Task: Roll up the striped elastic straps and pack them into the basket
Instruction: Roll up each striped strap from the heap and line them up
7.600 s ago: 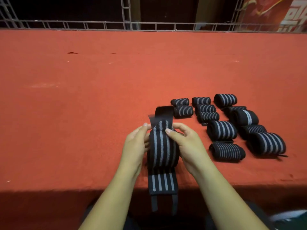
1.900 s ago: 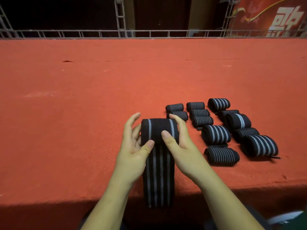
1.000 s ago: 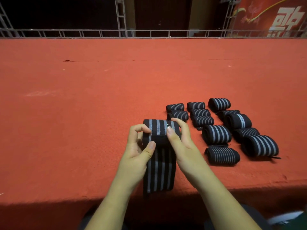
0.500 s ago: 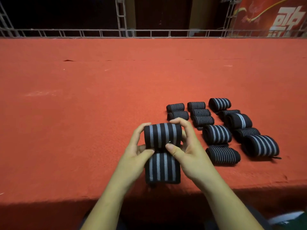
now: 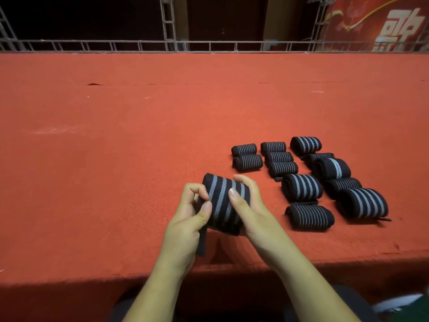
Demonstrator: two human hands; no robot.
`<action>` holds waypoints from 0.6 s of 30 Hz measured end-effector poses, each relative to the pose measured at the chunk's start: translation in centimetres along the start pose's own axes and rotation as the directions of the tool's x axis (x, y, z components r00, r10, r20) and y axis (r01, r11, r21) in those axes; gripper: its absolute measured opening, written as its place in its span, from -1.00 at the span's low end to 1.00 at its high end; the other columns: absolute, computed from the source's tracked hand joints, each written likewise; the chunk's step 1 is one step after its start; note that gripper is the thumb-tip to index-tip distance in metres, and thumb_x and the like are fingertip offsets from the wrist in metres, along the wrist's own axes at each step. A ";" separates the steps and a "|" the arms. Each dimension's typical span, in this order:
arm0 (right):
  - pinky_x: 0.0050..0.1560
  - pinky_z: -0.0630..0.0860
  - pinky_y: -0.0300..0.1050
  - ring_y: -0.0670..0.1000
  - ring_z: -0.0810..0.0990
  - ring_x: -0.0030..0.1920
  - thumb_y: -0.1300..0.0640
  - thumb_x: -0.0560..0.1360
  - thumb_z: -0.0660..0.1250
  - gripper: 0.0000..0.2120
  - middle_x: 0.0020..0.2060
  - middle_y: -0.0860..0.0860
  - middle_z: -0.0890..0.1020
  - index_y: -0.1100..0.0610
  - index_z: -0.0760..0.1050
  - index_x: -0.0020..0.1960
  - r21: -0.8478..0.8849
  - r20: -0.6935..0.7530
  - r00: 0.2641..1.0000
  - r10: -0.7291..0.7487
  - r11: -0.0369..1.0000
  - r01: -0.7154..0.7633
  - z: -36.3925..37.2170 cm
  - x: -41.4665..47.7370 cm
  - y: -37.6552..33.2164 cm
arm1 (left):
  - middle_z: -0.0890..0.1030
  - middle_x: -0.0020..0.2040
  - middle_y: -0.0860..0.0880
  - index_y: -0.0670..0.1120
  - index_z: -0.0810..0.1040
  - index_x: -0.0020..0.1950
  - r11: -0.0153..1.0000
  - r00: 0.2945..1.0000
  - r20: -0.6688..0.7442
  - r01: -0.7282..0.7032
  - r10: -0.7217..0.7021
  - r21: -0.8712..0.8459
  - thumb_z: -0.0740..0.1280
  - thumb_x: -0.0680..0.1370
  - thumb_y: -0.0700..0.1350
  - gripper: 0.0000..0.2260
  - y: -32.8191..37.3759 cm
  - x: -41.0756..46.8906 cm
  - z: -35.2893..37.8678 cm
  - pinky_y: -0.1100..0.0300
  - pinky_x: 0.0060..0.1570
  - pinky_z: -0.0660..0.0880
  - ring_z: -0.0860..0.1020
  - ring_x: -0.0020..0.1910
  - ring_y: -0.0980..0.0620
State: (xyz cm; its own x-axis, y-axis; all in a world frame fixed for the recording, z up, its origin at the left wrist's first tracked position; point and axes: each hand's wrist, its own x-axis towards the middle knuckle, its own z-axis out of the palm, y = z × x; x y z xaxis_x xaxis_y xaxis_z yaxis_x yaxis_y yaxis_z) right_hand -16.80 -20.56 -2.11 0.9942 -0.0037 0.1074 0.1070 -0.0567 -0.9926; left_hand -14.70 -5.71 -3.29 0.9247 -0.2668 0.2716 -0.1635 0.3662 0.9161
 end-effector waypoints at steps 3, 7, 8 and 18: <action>-0.16 0.63 0.05 0.02 0.65 -0.05 -0.08 0.47 0.33 -0.47 0.11 0.00 0.56 -0.22 0.24 0.39 0.127 0.062 0.998 -0.014 0.992 0.006 -0.1 -0.2 0.3 | 0.43 -0.07 -0.11 -0.01 0.36 -0.02 0.998 1.000 0.017 0.019 -0.018 -0.065 0.25 0.54 -0.22 -0.87 -0.5 0.0 0.0 -0.04 -0.24 0.46 0.45 -0.16 -0.10; 0.01 0.58 0.07 0.00 0.59 0.01 -0.07 0.45 0.42 -0.35 0.08 -0.01 0.58 -0.15 0.21 0.45 0.059 0.049 0.994 -0.096 0.994 0.093 -0.8 -0.1 1.4 | 0.51 -0.03 -0.06 -0.08 0.28 0.05 0.998 1.000 -0.017 -0.009 0.008 -0.064 0.26 0.50 -0.25 -0.79 -1.2 -0.1 -0.2 0.08 -0.09 0.54 0.52 -0.04 -0.03; 0.01 0.58 0.06 0.00 0.59 0.01 -0.03 0.47 0.42 -0.37 0.08 0.01 0.58 -0.13 0.22 0.45 0.061 0.033 0.994 -0.101 0.993 0.099 -0.9 -0.2 1.5 | 0.54 -0.02 -0.07 -0.08 0.27 0.07 0.997 0.999 -0.034 -0.002 -0.001 -0.072 0.28 0.49 -0.24 -0.75 -1.3 -0.1 -0.2 0.13 -0.05 0.55 0.54 -0.01 -0.01; 0.00 0.56 -0.20 -0.11 0.60 -0.01 0.25 0.53 0.37 -0.48 0.04 0.06 0.58 0.12 0.21 0.39 0.033 0.045 0.998 -0.043 0.999 0.041 -3.2 -0.7 0.8 | 0.64 -0.12 0.11 -0.07 0.42 0.35 0.977 0.993 0.041 0.100 -0.109 0.187 0.43 0.44 0.09 -0.46 -2.4 0.6 0.9 0.26 -0.29 0.50 0.57 -0.25 0.15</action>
State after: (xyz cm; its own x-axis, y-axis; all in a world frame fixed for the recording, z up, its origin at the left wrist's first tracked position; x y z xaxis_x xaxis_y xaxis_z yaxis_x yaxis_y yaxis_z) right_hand -17.45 -23.78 -2.76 0.9881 0.0436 0.1472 0.1484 -0.0240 -0.9886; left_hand -14.06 -7.56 -5.11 0.9220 -0.3417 0.1818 -0.1318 0.1644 0.9775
